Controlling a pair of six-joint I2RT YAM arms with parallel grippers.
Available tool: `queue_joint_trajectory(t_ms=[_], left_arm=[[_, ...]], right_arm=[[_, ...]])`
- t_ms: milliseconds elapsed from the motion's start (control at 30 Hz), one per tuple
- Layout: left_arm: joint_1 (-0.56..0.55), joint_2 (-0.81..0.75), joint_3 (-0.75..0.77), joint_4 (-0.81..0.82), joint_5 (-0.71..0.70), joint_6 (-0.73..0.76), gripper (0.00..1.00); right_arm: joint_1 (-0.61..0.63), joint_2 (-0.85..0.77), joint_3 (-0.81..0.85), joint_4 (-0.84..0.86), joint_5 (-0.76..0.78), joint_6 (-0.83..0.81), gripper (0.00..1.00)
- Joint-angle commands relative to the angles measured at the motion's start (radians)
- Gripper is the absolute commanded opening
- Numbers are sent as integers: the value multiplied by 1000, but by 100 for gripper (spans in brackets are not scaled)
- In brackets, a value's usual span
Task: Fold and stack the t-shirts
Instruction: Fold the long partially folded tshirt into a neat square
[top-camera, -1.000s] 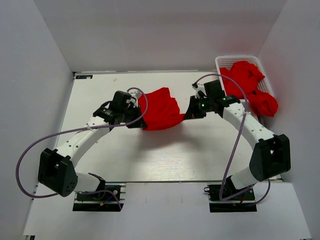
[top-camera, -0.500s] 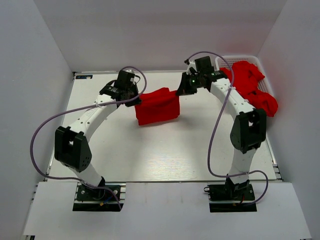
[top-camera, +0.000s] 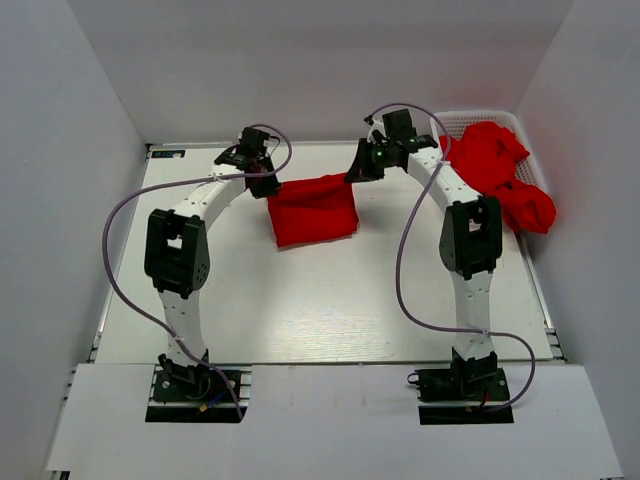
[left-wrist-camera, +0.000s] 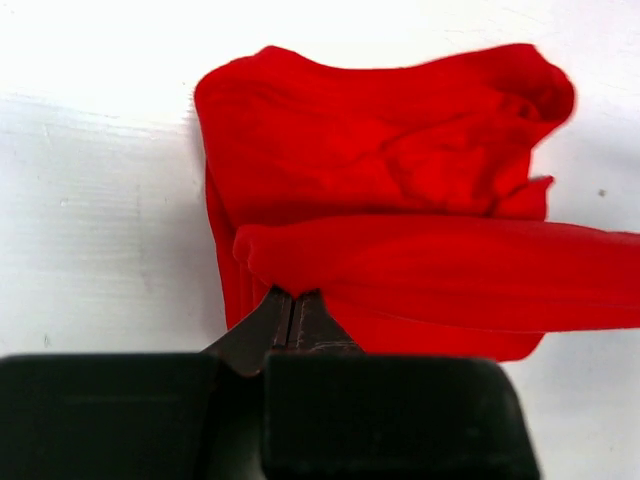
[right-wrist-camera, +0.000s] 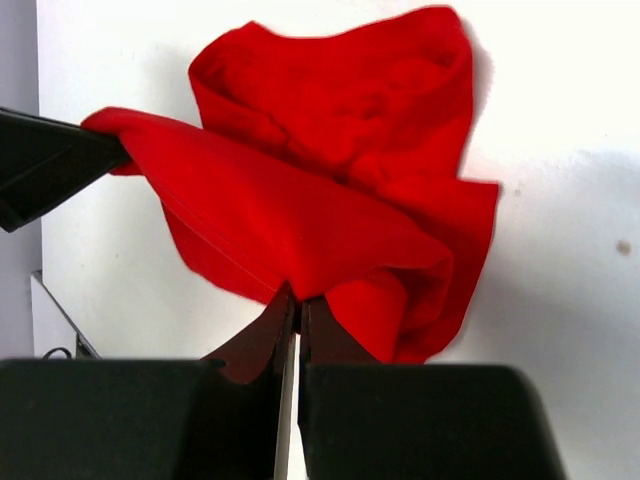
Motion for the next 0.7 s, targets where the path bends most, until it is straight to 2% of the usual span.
queue_joint_trajectory(t_ms=[0, 333, 433, 467, 500, 533, 567, 600, 633, 667], left_arm=[[36, -4, 42, 16, -19, 12, 0], [79, 66, 62, 73, 4, -7, 0], [90, 116, 124, 33, 4, -7, 1], [90, 127, 146, 24, 4, -7, 12], [99, 127, 146, 24, 4, -17, 55], [99, 136, 158, 24, -5, -17, 83], [99, 136, 158, 33, -5, -17, 99], [99, 136, 171, 42, -20, -17, 99], [108, 136, 181, 53, -20, -17, 99], [108, 136, 212, 53, -31, -17, 99]], right_arm=[[-30, 39, 64, 109, -40, 15, 0], [-36, 144, 53, 384, -132, 127, 0], [-39, 176, 61, 462, -134, 190, 0], [-41, 188, 64, 500, -140, 196, 3], [-39, 199, 73, 531, -144, 207, 8], [-39, 204, 78, 561, -149, 214, 15], [-36, 216, 86, 563, -149, 222, 37], [-38, 228, 124, 562, -152, 225, 49], [-41, 236, 138, 562, -146, 234, 89], [-44, 236, 153, 563, -135, 237, 90]])
